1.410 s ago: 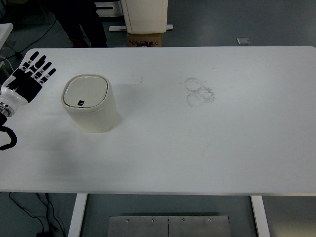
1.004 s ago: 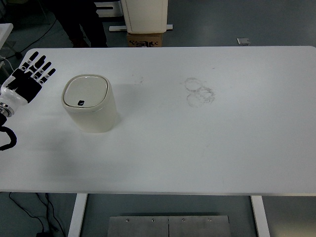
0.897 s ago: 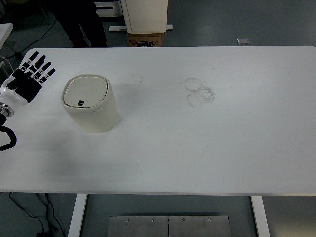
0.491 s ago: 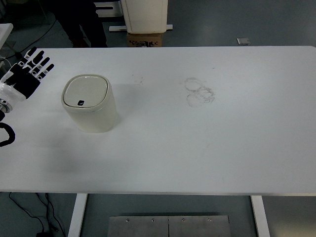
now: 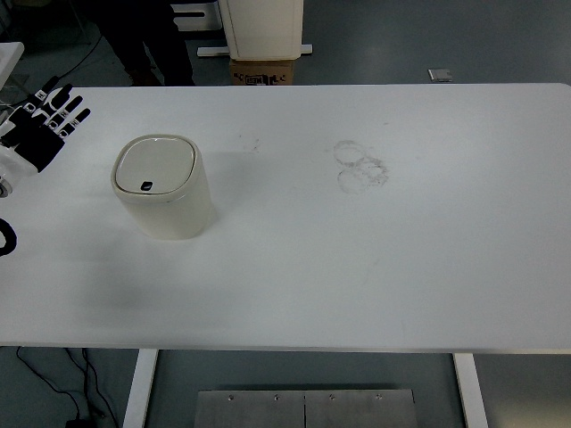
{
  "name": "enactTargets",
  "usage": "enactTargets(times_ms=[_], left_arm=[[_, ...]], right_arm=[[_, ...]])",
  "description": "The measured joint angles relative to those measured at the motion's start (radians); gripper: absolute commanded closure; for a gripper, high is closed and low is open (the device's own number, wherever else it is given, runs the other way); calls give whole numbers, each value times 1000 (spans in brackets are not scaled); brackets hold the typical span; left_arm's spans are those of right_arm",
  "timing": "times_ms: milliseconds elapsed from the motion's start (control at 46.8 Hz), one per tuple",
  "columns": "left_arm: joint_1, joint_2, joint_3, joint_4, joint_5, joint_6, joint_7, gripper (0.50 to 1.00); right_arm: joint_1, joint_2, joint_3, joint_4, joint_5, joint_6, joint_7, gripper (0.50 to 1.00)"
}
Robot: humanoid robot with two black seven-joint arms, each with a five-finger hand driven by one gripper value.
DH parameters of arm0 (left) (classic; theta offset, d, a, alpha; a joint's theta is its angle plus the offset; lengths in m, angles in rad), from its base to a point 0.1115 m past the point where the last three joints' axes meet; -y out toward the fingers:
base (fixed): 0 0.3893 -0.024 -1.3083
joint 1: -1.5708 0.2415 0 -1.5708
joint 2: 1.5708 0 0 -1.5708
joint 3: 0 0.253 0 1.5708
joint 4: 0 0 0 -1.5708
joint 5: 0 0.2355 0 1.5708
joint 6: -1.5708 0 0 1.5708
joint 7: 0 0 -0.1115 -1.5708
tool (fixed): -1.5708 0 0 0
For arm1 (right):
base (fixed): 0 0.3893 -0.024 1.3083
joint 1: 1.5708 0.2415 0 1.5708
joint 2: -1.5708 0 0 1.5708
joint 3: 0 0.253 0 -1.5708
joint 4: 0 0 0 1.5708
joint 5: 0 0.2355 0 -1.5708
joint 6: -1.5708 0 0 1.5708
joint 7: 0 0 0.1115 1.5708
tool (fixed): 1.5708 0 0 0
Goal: Open trash can
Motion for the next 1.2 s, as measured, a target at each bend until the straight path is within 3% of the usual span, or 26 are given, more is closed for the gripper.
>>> enactTargets(times_ms=[321, 620, 1026, 1197], left_arm=[[-111, 82, 214, -49, 1, 0, 0, 500], [-219, 222, 389, -272, 5, 25, 0, 500], [-312, 283, 466, -448, 285, 32, 4, 500], [-331, 295, 477, -466, 365, 26, 9, 500]], right_arm=[[0, 0, 0, 0, 0, 0, 0, 509], [0, 0, 0, 0, 0, 0, 0, 509], [0, 0, 0, 0, 0, 0, 0, 509], [0, 0, 0, 0, 0, 0, 0, 509]])
